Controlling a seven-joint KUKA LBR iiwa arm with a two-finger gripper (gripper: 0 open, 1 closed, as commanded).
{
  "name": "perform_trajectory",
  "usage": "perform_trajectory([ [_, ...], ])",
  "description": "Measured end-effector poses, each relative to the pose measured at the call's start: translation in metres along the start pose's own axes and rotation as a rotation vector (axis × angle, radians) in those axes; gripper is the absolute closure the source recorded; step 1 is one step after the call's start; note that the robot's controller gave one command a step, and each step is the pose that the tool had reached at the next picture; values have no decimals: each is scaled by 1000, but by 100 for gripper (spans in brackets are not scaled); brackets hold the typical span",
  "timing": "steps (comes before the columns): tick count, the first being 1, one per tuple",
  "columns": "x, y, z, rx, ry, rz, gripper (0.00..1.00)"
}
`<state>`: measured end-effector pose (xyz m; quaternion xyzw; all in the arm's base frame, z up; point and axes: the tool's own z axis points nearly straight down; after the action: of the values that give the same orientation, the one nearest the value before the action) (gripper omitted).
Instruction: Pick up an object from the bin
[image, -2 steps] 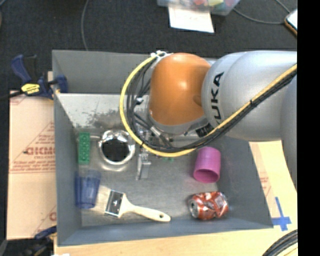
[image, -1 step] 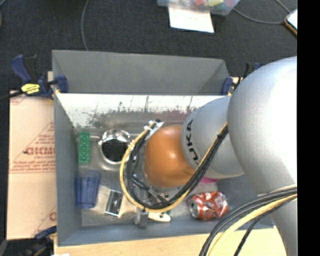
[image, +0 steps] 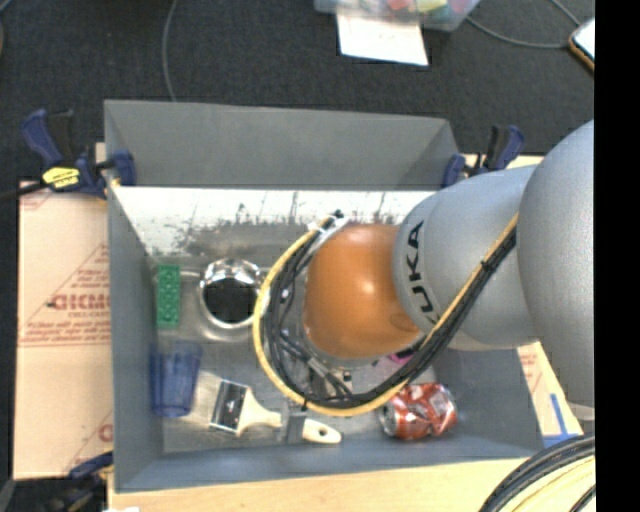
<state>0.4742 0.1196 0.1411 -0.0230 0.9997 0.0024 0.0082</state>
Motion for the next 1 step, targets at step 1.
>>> perform_trajectory([
  [1,0,8,41,3,16,167,0],
])
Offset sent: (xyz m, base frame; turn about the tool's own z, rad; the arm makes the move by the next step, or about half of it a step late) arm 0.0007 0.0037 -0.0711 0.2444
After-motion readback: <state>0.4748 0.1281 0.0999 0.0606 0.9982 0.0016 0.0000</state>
